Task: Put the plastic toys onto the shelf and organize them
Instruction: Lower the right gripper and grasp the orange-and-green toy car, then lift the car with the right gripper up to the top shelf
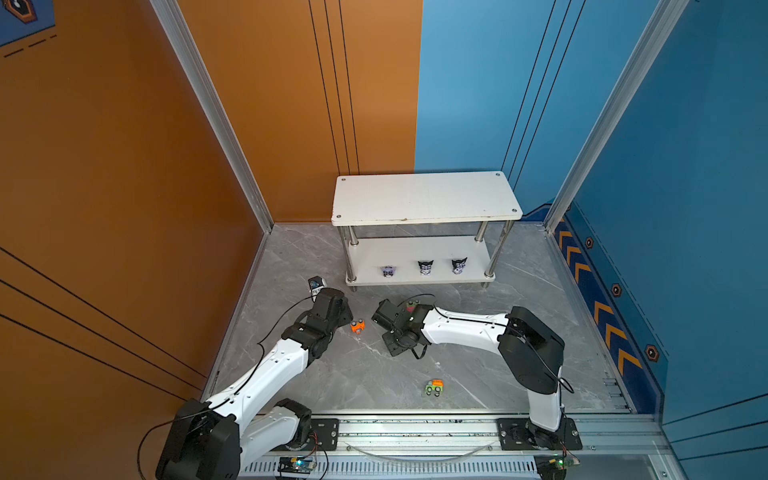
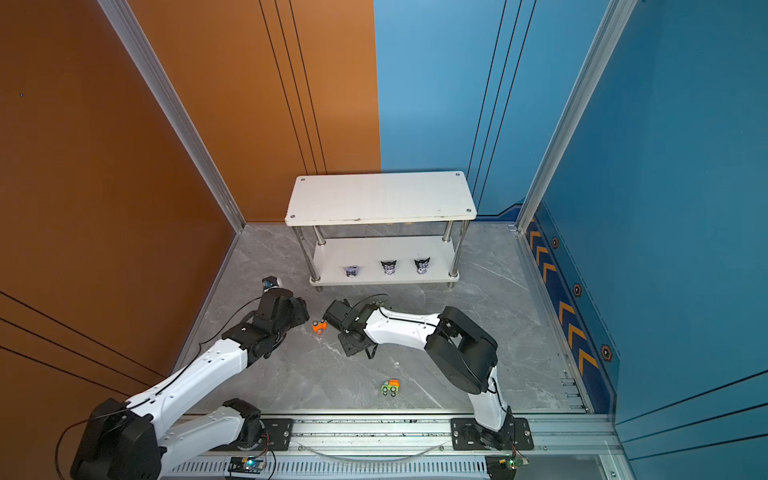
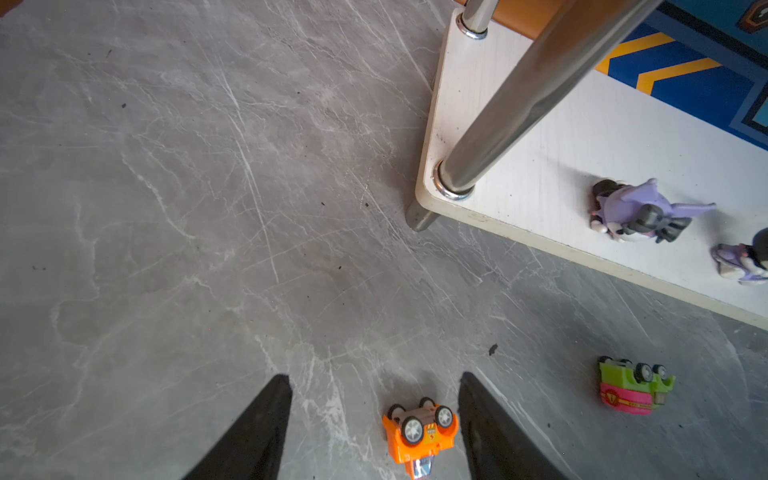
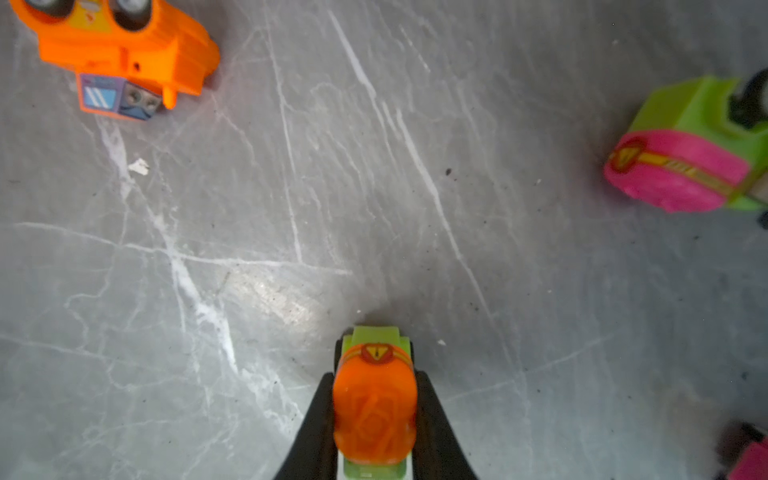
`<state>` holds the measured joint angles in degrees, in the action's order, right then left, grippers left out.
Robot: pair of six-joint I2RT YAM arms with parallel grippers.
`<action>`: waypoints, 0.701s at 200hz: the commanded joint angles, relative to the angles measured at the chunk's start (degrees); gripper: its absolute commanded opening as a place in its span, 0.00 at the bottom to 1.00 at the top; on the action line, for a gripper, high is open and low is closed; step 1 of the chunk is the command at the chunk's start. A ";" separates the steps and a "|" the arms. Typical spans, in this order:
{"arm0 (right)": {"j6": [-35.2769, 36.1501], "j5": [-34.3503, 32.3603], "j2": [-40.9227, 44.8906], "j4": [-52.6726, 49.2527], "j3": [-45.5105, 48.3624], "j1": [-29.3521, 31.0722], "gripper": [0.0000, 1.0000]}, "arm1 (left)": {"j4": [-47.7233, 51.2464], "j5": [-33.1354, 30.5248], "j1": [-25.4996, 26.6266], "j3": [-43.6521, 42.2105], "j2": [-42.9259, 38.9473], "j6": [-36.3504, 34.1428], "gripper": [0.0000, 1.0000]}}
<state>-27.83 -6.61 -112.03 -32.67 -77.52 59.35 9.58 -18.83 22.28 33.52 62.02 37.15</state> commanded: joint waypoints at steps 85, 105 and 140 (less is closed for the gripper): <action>10.43 -18.15 26.09 -23.03 -12.21 -7.87 0.12 | -2.65 2.73 -0.57 1.70 2.57 -0.66 0.66; 12.60 -23.41 29.79 -25.52 -17.47 -8.54 0.12 | -3.06 3.36 -0.49 1.88 3.11 -0.55 0.65; 17.75 -27.28 31.11 -25.73 -26.79 -14.23 0.15 | -3.26 3.98 -0.22 2.13 3.20 -0.23 0.65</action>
<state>-15.14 -28.23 -79.99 -53.91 -99.57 49.23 6.92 -16.21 22.13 34.22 65.10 37.15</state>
